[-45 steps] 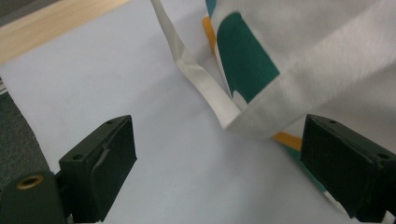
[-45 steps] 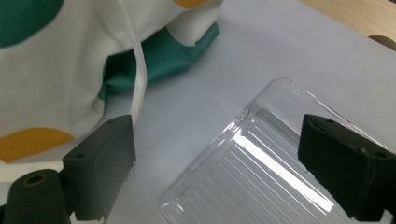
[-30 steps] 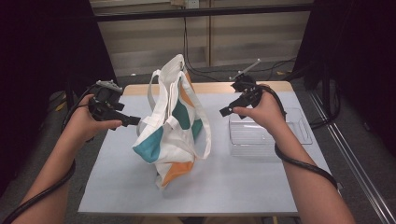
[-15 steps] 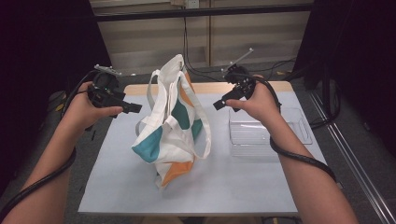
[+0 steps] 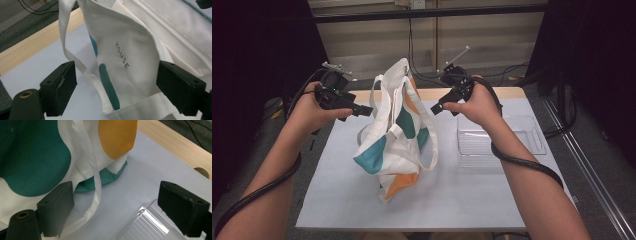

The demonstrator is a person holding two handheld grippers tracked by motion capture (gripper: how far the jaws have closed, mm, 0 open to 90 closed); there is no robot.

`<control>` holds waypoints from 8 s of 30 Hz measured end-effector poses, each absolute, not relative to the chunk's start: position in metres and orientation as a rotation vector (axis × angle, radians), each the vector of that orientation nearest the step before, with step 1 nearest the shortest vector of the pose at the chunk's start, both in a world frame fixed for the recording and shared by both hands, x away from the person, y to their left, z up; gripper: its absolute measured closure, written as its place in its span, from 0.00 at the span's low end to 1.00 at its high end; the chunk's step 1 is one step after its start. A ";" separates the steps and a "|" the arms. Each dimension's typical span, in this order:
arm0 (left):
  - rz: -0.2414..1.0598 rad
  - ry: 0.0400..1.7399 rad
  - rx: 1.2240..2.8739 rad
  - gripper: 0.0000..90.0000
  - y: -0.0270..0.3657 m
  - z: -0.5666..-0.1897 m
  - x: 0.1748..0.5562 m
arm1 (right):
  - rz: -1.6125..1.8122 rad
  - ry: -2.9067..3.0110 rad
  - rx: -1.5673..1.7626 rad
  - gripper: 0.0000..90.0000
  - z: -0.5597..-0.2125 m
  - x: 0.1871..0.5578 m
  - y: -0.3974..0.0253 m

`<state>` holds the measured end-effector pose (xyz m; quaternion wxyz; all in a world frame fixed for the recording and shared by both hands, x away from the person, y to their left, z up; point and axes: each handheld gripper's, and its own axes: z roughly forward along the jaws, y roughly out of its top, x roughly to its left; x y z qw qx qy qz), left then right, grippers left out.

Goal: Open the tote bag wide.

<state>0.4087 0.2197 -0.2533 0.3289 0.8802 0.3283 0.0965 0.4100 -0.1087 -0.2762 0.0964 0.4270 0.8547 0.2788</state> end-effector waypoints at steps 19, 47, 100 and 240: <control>0.174 0.869 2.312 0.30 0.197 -0.255 0.415 | 0.911 2.524 1.283 0.16 -0.260 0.421 -0.089; 0.125 0.854 2.346 0.46 0.181 -0.258 0.416 | 0.933 2.539 1.277 0.16 -0.238 0.422 -0.052; 0.083 0.908 2.315 0.78 0.183 -0.263 0.417 | 0.869 2.658 1.365 0.72 -0.254 0.425 -0.030; 0.034 1.168 2.279 0.90 0.247 -0.359 0.415 | 0.772 2.575 1.658 0.79 -0.378 0.415 -0.142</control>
